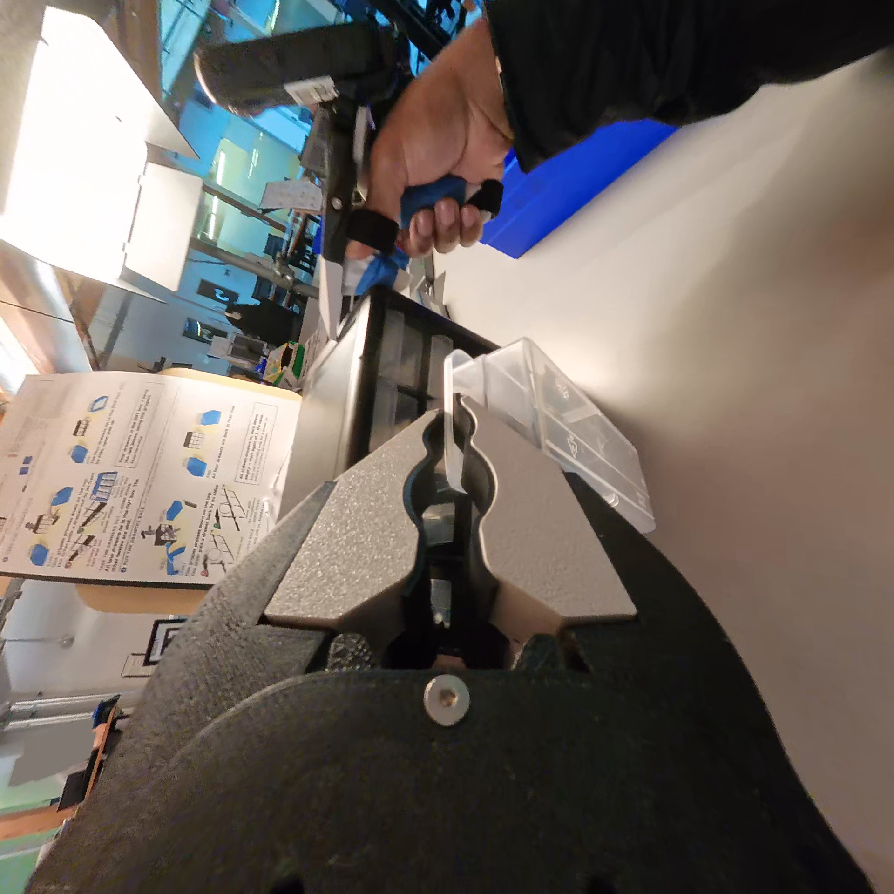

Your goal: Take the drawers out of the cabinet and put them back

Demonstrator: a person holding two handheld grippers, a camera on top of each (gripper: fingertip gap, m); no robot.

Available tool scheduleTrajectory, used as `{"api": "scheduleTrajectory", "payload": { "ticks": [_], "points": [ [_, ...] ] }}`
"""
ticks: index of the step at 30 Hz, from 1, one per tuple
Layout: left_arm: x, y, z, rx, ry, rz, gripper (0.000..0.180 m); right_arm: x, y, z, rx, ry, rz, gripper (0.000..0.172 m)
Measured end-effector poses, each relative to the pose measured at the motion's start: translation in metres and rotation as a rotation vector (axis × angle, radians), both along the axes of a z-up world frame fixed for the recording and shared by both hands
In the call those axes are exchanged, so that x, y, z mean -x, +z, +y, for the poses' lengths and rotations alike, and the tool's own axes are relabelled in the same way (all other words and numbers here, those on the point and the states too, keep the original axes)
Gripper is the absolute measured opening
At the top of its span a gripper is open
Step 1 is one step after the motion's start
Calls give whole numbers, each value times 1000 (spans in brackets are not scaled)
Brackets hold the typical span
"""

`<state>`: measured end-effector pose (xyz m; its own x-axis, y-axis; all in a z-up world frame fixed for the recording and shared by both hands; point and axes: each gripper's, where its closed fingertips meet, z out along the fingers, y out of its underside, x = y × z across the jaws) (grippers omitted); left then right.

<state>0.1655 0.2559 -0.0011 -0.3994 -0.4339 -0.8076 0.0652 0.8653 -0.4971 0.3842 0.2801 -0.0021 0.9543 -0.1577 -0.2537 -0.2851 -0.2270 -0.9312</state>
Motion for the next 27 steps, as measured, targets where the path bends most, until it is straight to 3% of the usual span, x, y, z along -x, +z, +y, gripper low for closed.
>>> {"api": "scheduleTrajectory", "payload": {
  "ticks": [3,8,14,19,27],
  "points": [
    [-5,-13,7,-30,37,3,1,0,0,0,0,-1,-2,40],
    [-10,-8,15,-83,99,-124,1,0,0,0,-1,0,0,40],
    [9,-64,-17,-127,8,-146,3,0,0,0,1,-1,-3,40],
    [38,-84,-46,-34,-41,-177,8,0,0,0,0,0,-1,40],
    [71,-149,-64,53,-31,66,19,0,0,0,2,-4,-5,40]
  ]
}}
